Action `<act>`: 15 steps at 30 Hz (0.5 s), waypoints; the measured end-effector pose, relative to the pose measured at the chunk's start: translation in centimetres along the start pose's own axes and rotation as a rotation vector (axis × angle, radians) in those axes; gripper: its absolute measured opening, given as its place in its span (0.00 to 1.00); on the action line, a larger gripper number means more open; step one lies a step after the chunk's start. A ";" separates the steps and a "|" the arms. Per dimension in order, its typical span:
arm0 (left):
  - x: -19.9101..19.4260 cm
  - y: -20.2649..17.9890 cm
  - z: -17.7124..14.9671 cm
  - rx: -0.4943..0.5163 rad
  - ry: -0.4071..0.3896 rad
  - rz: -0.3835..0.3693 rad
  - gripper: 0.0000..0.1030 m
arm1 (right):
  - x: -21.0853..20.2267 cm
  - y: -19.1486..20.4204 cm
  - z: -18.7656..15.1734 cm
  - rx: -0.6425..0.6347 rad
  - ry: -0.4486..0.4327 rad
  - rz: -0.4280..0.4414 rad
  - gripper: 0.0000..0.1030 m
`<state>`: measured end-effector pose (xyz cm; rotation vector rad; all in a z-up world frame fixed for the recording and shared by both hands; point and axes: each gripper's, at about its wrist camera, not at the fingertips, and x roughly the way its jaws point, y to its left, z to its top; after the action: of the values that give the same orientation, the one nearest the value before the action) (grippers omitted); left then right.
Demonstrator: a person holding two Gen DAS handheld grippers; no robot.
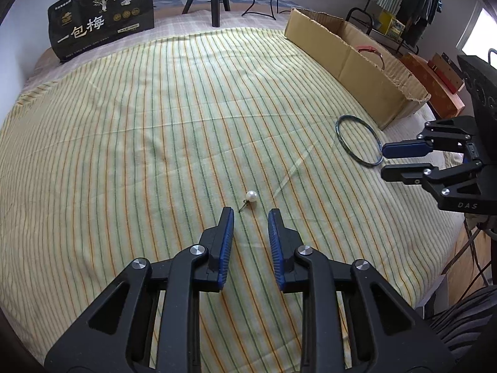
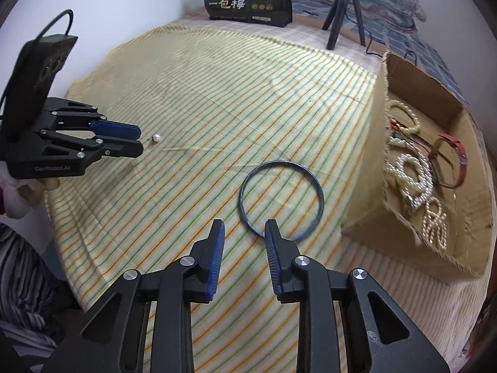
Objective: Organize jewelry
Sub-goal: 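Close left gripper on pearl earring while right gripper grasps blue bangle rim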
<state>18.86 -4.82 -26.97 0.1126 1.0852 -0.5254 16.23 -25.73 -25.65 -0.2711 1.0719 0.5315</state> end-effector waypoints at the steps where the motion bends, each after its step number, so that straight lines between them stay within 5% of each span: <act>1: 0.1 0.0 0.1 0.002 0.000 0.001 0.22 | 0.3 0.0 0.1 0.000 0.005 0.004 0.18; 7: 1.0 -0.4 0.7 0.050 0.003 0.028 0.22 | 1.4 0.0 0.6 -0.021 0.034 0.009 0.17; 15: 1.9 -0.2 1.1 0.054 0.001 0.031 0.08 | 2.1 -0.2 1.1 -0.017 0.062 0.017 0.09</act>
<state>20.34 -6.00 -28.10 0.1767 1.0693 -0.5272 17.93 -24.85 -26.99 -0.2952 1.1311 0.5510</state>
